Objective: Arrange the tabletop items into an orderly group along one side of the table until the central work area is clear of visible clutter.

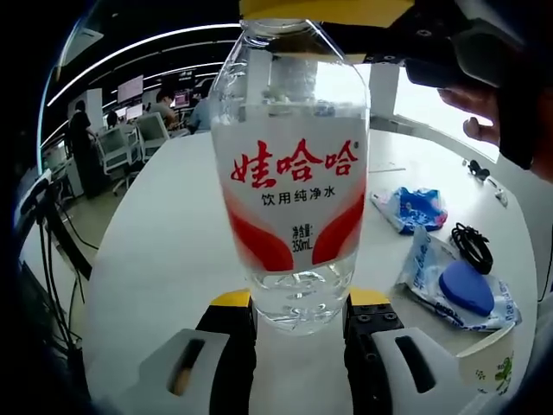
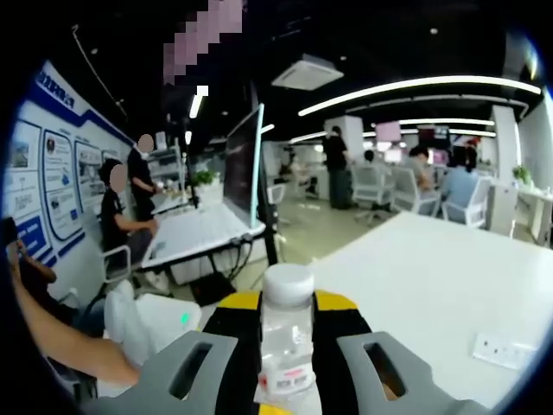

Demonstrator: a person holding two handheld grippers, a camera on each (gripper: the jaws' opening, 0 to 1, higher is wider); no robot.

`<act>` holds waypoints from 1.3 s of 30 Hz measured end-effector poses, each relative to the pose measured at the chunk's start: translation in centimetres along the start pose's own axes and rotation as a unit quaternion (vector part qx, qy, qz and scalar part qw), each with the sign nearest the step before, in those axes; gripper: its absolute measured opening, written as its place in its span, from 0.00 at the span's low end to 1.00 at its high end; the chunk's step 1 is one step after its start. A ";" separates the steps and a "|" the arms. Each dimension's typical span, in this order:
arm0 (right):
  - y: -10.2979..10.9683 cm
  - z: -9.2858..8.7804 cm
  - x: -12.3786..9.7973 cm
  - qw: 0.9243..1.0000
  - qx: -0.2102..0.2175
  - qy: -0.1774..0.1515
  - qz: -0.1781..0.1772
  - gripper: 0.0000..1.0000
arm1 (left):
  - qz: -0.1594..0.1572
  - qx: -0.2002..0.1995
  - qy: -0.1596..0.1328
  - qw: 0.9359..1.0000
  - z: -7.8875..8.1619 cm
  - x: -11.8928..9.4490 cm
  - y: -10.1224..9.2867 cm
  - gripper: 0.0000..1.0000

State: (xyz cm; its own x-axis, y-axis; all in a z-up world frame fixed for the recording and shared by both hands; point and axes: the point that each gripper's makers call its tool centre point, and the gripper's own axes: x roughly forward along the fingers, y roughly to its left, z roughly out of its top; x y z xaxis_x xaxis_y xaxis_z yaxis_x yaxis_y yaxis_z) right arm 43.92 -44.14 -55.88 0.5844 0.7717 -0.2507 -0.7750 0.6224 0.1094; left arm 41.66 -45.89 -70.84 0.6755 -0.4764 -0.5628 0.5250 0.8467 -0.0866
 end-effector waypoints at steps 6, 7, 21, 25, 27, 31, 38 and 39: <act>0.0 0.2 0.4 1.000 -0.005 0.000 0.003 0.16 | 0.005 0.005 0.002 1.000 0.3 0.2 0.7 0.37; -0.1 0.2 0.6 1.000 -0.006 0.001 0.004 0.16 | 0.006 0.006 0.003 1.000 0.4 0.3 0.9 0.37; -0.9 -0.1 1.5 1.000 -0.010 0.010 0.006 0.16 | 0.018 0.011 0.009 1.000 0.5 1.6 1.9 0.37; -1.1 -0.3 1.8 1.000 -0.013 0.016 0.006 0.16 | 0.018 0.011 0.009 1.000 0.5 2.1 2.2 0.37; -1.3 -0.5 2.0 1.000 -0.014 0.019 0.006 0.16 | 0.020 0.010 0.010 1.000 0.4 2.4 2.3 0.37; -1.6 -0.6 2.1 1.000 -0.016 0.021 0.005 0.16 | 0.020 0.007 0.010 1.000 0.5 2.8 2.4 0.37; -2.3 -1.0 2.5 1.000 -0.009 0.023 0.001 0.16 | 0.022 0.008 0.016 1.000 0.4 3.5 2.7 0.37; -2.3 -1.1 2.5 1.000 -0.008 0.023 0.001 0.16 | 0.023 0.008 0.016 1.000 0.3 3.5 2.7 0.37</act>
State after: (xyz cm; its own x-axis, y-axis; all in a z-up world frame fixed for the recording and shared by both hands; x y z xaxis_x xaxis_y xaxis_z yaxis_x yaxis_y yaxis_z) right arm 46.91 -43.74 -57.81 0.5717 0.7656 -0.2948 -0.7801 0.6186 0.0938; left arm 45.62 -45.30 -72.74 0.6822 -0.4296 -0.5917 0.5022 0.8634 -0.0480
